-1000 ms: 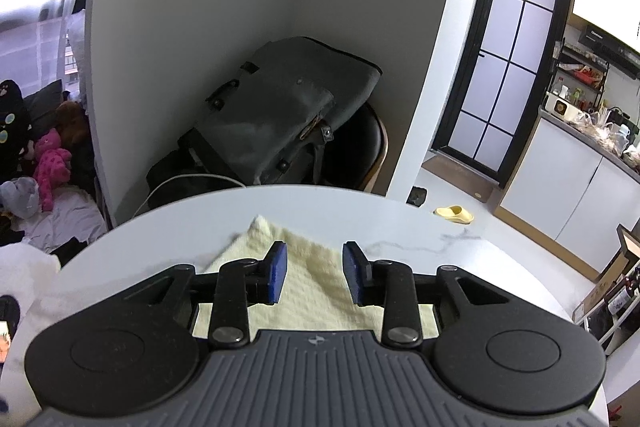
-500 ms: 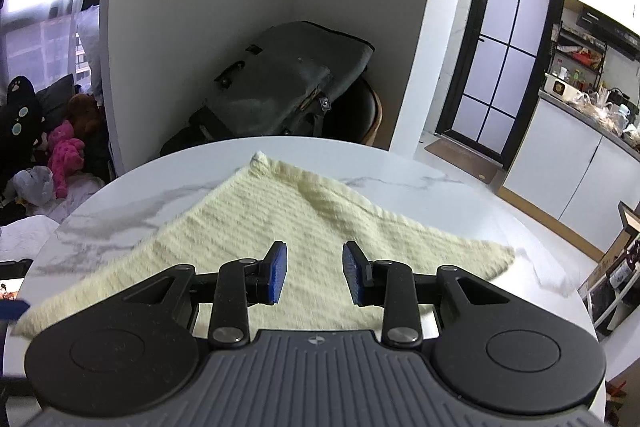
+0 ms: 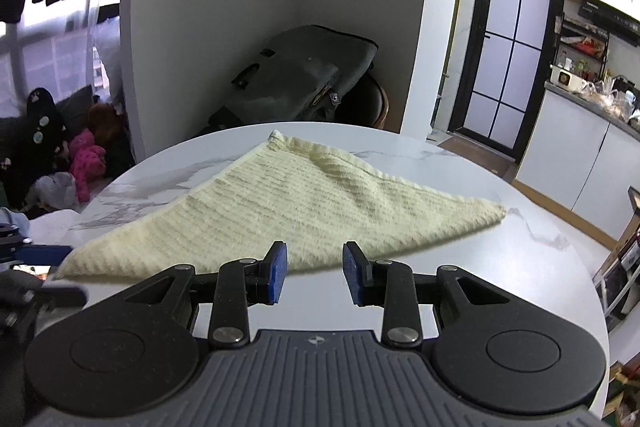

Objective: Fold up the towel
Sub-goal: 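Withdraw the right tool while the left tool moves to the triangle's tip, then close the left gripper on a tip of the folded triangle, then lift the gripped triangle tip up with the left gripper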

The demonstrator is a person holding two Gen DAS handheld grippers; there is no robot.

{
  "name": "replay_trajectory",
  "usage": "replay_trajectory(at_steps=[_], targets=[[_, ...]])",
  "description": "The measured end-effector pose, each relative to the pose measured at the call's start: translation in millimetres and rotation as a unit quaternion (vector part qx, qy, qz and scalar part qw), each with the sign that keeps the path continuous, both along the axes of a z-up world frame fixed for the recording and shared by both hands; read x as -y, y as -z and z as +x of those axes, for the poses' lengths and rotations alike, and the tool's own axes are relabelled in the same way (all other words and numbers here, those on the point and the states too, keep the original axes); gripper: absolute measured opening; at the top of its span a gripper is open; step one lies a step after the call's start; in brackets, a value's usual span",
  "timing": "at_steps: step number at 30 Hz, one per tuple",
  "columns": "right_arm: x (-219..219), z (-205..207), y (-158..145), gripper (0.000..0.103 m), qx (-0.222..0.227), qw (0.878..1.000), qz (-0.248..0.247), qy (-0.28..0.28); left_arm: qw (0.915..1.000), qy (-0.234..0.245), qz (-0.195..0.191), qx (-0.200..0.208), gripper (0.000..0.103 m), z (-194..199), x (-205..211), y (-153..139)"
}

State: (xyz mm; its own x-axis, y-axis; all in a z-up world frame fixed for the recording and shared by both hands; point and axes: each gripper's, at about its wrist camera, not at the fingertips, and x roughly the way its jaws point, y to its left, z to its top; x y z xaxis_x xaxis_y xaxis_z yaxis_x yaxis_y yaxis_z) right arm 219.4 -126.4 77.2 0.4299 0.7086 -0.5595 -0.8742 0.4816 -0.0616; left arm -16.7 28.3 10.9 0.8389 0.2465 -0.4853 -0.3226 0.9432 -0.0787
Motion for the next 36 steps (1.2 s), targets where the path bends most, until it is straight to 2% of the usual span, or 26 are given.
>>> replay_trajectory(at_steps=[3, 6, 8, 9, 11, 14, 22, 36], targets=[[6, -1, 1, 0.035, -0.001, 1.0, 0.001, 0.0, 0.9999, -0.008, 0.007, -0.006, 0.044, 2, 0, 0], [16, -5, 3, 0.043, -0.003, 1.0, 0.0, -0.006, 0.9997, -0.009, 0.018, -0.012, 0.044, 4, 1, 0], [20, -8, 5, 0.043, -0.007, 1.0, -0.004, -0.011, 0.9996, -0.009, 0.022, -0.013, 0.043, 5, 2, 0], [22, -9, 5, 0.043, -0.008, 1.0, -0.004, -0.013, 0.9995, -0.009, 0.025, -0.015, 0.04, 5, 2, 0], [25, -11, 5, 0.043, -0.011, 1.0, -0.001, -0.015, 0.9993, -0.011, 0.031, -0.019, 0.014, 6, 1, 0], [28, -10, 4, 0.042, -0.012, 1.0, 0.004, -0.014, 0.9994, -0.014, 0.023, -0.023, 0.006, 6, -7, -2], [23, -2, 4, 0.042, -0.014, 1.0, 0.002, -0.01, 0.9987, -0.04, 0.021, -0.024, 0.005, -5, -25, -7], [-27, 0, 13, 0.042, 0.0, 1.0, -0.01, -0.015, 0.996, -0.085, 0.026, -0.004, 0.005, -9, -63, -21]])
